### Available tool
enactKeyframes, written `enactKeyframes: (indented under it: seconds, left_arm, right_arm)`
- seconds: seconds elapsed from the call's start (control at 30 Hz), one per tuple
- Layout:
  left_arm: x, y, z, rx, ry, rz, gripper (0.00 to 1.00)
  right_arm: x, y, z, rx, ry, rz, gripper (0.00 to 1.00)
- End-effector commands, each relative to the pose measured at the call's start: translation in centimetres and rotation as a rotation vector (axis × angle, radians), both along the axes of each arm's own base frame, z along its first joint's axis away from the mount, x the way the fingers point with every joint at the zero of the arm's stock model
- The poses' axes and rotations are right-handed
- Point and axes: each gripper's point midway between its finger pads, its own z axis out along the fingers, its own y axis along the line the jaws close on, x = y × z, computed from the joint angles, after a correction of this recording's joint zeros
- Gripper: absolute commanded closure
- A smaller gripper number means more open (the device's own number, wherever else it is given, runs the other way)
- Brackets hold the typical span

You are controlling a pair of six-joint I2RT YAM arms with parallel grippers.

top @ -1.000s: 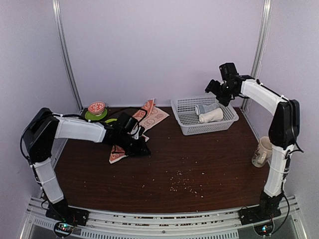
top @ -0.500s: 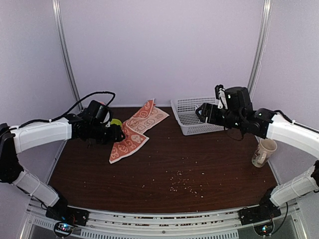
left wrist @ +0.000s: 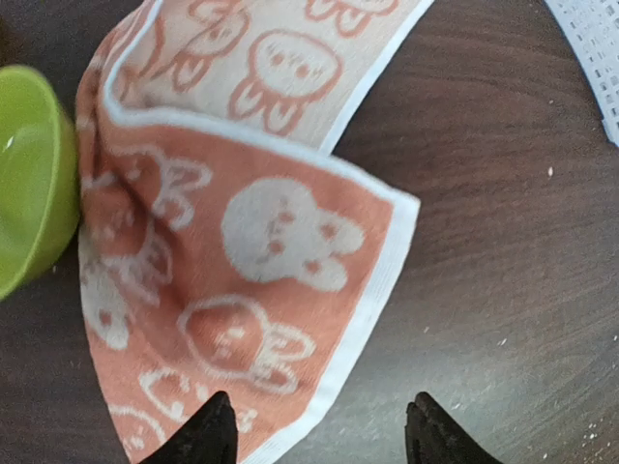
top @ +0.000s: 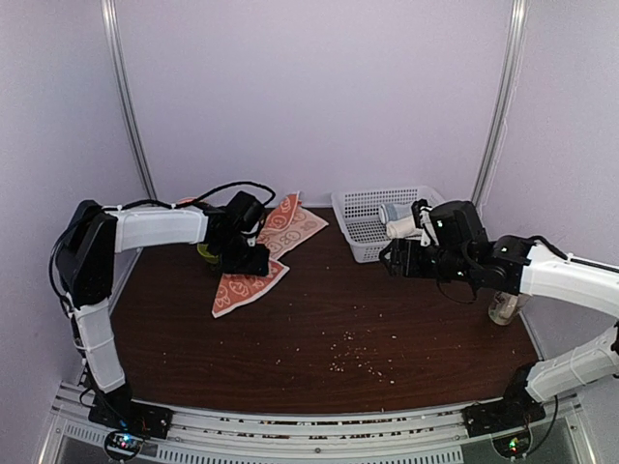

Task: Roll the towels
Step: Pick up the towel from the center of the board.

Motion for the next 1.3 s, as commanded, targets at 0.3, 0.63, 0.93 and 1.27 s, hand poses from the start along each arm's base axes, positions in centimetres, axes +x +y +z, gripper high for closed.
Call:
enactKeyframes:
  seconds: [0.3, 0.63, 0.93, 1.27]
  left_arm:
    - [4.1, -5.0, -4.7, 0.137, 0.014, -0.126, 0.40]
    - [5.0, -3.0, -6.7, 0.286, 0.040, -0.090, 0.62]
    - [4.1, -5.9, -0.1, 0.123, -0.046, -0.180, 1.00]
    - [-15.3, -7.6, 18.7, -0.137, -0.239, -0.376, 1.00]
  right_arm:
    - [-1.6, -3.0, 1.6, -0.025, -0.040, -0.051, 0.17]
    - [-1.7, -3.9, 3.7, -0.023, -0.090, -0.071, 0.17]
    - [-2.6, -5.4, 4.0, -0.010, -0.113, -0.097, 0.17]
    - [-4.3, -8.8, 8.4, 0.029, -0.245, -0.157, 0.16]
